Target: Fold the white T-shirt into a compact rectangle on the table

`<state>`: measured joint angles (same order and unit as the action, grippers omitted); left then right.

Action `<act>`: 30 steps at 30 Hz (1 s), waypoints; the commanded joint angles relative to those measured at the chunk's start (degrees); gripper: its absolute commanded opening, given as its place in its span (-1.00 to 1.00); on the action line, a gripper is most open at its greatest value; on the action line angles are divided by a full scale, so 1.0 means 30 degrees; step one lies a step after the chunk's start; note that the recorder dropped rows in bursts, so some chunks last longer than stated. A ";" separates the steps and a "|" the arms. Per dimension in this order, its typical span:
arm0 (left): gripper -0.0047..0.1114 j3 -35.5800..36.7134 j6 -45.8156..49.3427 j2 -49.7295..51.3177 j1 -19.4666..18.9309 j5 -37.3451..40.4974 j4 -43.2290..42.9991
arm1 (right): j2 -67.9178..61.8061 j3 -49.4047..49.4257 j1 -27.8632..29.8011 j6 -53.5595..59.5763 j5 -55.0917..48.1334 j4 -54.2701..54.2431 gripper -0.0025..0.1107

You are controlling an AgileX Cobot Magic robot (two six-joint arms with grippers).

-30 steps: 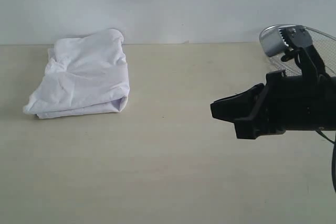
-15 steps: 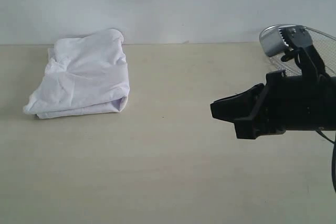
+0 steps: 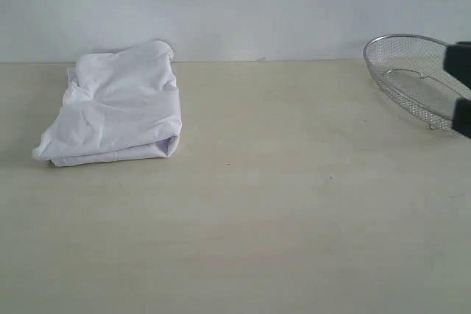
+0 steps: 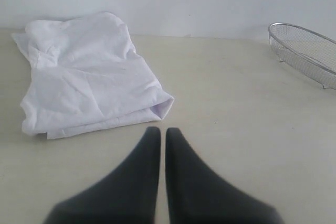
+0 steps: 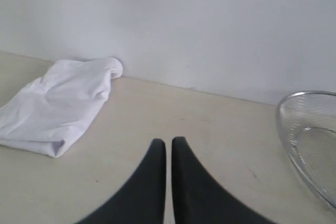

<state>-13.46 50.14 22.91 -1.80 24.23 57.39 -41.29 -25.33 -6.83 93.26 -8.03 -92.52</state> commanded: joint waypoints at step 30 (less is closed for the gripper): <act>-0.84 0.0109 -0.0154 -0.0179 0.0121 -0.0224 0.0220 | 1.2915 0.8443 0.0939 -0.2980 0.0426 -0.0183 -0.96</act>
<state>-13.46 50.14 22.91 -1.80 24.12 57.39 -2.67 -0.20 -4.14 84.82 -3.54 -93.28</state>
